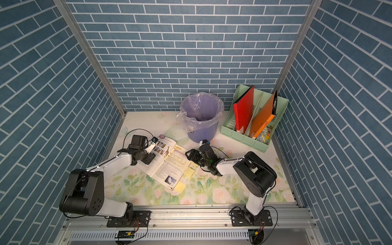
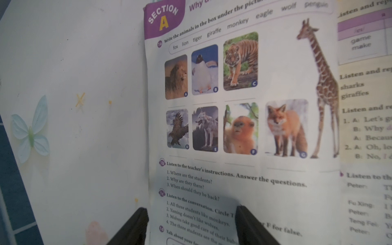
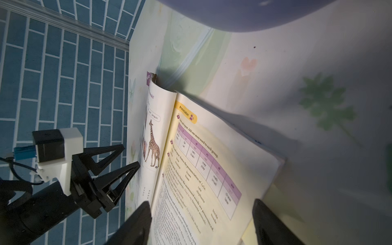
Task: Peel off the used sticky note
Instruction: Turn the page of the book at the center of the board.
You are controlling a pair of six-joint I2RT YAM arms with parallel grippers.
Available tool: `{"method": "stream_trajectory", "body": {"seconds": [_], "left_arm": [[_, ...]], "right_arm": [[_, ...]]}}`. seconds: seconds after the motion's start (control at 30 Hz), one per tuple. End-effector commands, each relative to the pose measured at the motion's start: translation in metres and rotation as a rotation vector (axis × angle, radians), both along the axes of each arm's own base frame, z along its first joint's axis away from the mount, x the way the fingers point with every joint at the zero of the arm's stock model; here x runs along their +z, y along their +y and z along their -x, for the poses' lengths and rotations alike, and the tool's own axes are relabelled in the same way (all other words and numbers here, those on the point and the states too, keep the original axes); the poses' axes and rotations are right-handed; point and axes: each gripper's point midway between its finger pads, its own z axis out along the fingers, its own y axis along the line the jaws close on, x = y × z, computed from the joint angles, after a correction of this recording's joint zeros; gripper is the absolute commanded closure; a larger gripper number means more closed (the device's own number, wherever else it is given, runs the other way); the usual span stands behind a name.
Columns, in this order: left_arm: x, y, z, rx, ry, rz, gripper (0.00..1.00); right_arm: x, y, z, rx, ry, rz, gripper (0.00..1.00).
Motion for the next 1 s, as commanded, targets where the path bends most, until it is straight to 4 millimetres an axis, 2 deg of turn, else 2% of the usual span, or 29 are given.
{"method": "stream_trajectory", "body": {"seconds": [0.0,0.2,0.43,0.53,0.63,0.83,0.97], "left_arm": [[-0.005,0.000,0.003,-0.005,0.008,-0.010,0.30],[-0.002,-0.001,0.002,-0.005,0.002,-0.006,0.30],[0.003,-0.002,0.005,-0.013,-0.007,0.002,0.30],[0.003,-0.002,0.003,-0.010,-0.009,0.003,0.30],[0.003,-0.002,0.003,-0.008,-0.010,0.005,0.30],[0.005,-0.002,0.005,-0.009,-0.014,0.001,0.30],[0.004,-0.001,0.006,-0.009,-0.012,-0.001,0.30]], "right_arm": [[0.003,0.007,-0.004,0.008,-0.002,-0.031,0.24],[0.006,0.019,-0.004,0.033,-0.006,-0.053,0.26],[-0.003,-0.012,0.005,-0.027,0.016,0.002,0.24],[-0.008,-0.017,0.010,-0.023,0.023,0.003,0.24],[-0.011,-0.015,0.011,-0.018,0.034,-0.014,0.24],[0.000,-0.002,0.002,-0.002,0.007,-0.047,0.25],[0.000,0.003,0.000,0.004,0.008,-0.052,0.25]]}}
